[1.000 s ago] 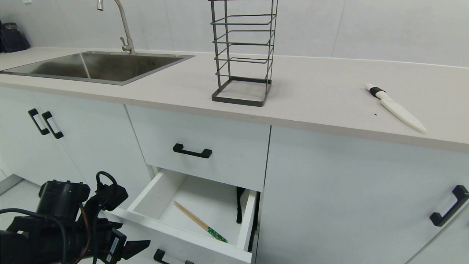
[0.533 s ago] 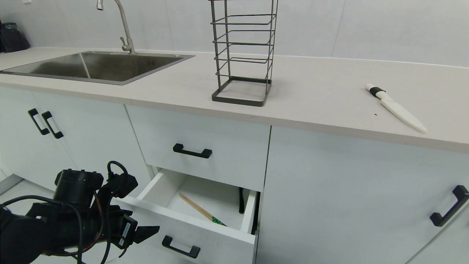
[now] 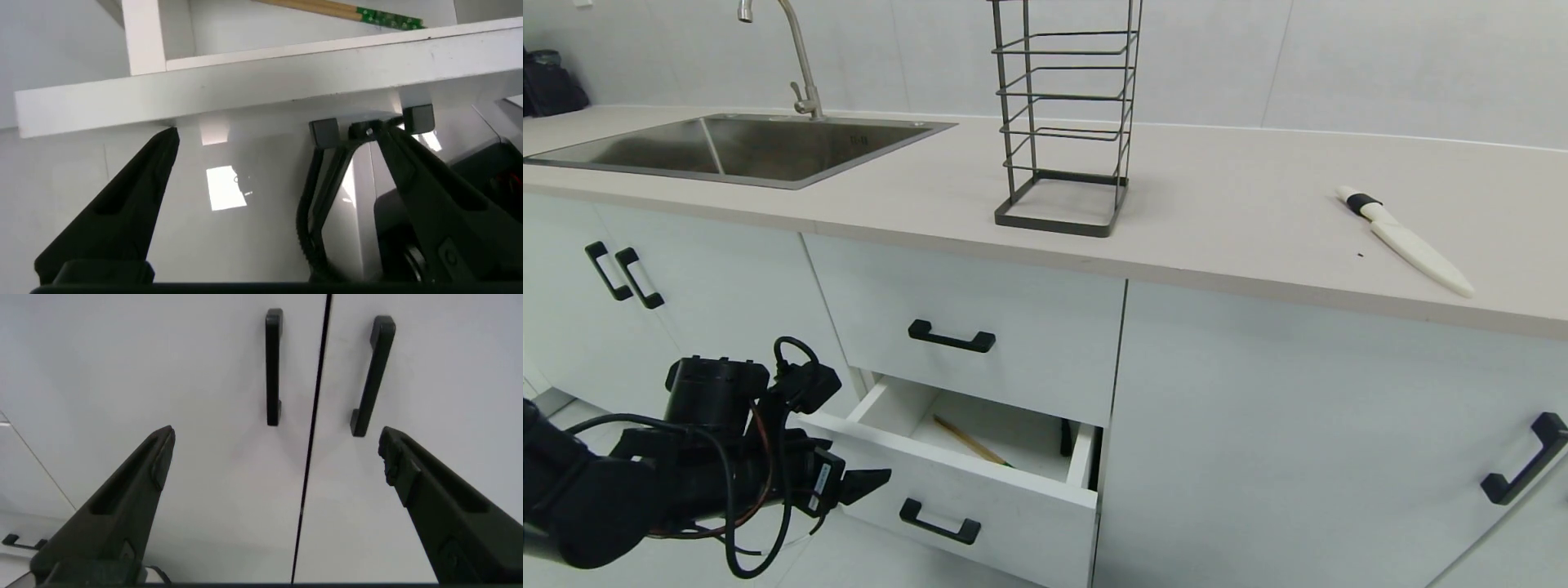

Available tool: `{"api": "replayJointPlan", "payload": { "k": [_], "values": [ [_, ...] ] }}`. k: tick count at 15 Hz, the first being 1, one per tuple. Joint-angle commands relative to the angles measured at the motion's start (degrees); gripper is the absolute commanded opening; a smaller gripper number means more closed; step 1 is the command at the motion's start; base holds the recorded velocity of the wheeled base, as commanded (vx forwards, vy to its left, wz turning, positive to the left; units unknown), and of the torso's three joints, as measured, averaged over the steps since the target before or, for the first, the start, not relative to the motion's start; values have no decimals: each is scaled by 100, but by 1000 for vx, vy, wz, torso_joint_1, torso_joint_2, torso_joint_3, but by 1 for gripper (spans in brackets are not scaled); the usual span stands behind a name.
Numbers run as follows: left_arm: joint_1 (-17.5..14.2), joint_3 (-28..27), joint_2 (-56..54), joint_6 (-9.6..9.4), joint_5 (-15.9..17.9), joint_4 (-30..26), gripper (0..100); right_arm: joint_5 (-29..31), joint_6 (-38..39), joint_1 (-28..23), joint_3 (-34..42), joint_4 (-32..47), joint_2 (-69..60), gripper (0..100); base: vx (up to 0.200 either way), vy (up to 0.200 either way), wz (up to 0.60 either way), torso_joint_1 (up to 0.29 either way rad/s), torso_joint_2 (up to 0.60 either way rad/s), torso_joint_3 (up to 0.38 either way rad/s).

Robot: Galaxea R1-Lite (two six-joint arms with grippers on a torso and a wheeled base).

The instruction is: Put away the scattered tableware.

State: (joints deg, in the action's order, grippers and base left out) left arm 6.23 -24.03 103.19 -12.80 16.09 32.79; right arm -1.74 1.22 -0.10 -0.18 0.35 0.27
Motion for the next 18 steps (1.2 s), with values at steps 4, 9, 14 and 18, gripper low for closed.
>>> {"api": "replayJointPlan", "payload": {
  "k": [4,9,14,18],
  "values": [
    [-8,-234,210,-3,8,8,100,-1,1,1,1,0,8,100,0,0,0,0,0,0],
    [-8,-304,562,6,8,474,100,-1,1,1,1,0,8,100,0,0,0,0,0,0],
    [10,-542,869,146,8,729,100,-1,1,1,1,0,8,100,0,0,0,0,0,0],
    [10,-735,1071,181,8,904,100,-1,1,1,1,0,8,100,0,0,0,0,0,0]
  ]
}}
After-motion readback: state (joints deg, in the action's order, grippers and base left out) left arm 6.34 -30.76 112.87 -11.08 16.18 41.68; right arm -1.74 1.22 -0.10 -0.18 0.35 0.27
